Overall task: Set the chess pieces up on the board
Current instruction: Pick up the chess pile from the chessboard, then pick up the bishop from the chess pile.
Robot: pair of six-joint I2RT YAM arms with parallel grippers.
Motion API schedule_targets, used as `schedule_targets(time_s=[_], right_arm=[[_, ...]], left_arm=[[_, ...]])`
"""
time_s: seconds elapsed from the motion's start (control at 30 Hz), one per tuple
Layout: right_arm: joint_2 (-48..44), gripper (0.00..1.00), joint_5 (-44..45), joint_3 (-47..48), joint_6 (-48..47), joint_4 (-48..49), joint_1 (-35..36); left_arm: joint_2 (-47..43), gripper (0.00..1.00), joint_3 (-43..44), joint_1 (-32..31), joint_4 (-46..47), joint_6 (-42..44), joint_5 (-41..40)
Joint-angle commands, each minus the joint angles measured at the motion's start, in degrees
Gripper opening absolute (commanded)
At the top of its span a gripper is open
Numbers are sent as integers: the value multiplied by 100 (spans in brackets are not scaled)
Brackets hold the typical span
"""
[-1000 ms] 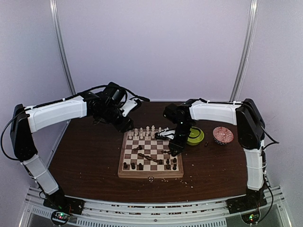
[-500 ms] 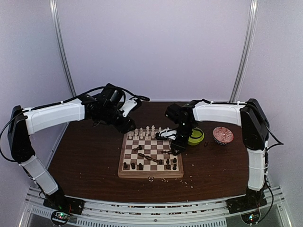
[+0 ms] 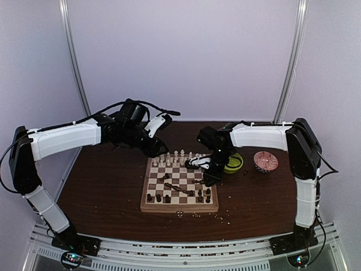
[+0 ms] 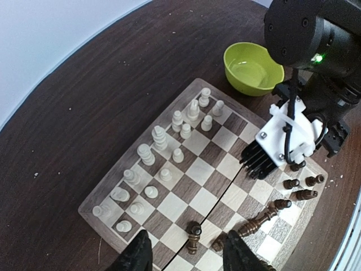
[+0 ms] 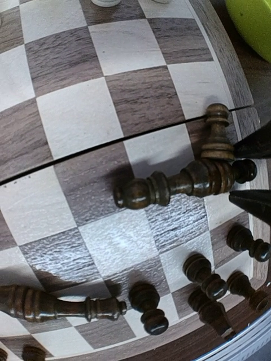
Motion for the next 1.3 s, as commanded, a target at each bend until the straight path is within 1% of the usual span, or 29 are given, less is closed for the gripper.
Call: schedule_targets(time_s=[0.0,0.07,0.2,0.33,0.47,0.6,0.77,1.1,1.27], right_arm=[[-19,16,-117,-43,-28,139,47],[-65,11,-150,-121,-59,188,49],[-324,7,-346,-355,-63,434,-40],[-504,6,-742,-555,-54,669,-193],[-730,6,-983,-728,-104,831,-278],[-924,6,-1104,-805,-91,973,-308],[-1028,5,-1206,-809,-54,1053,-306],[-1160,6,-1283,-794,18,1129,-308],[-1156,6,-1291,-795,22,1135,-308]], left_arm=[[42,45,-65,3,440,-246,353],[71,46,-160,6,623,-428,530],[187,45,-616,6,1546,-909,1130],[390,46,-921,6,2332,-1188,1565],[620,46,-1154,5,3019,-1517,2020],[809,47,-1350,6,3601,-1848,2303],[1171,47,-1253,-24,3848,-2104,2580],[1671,46,-923,-237,3776,-2208,2874],[1883,42,-749,-336,3786,-2243,3012]])
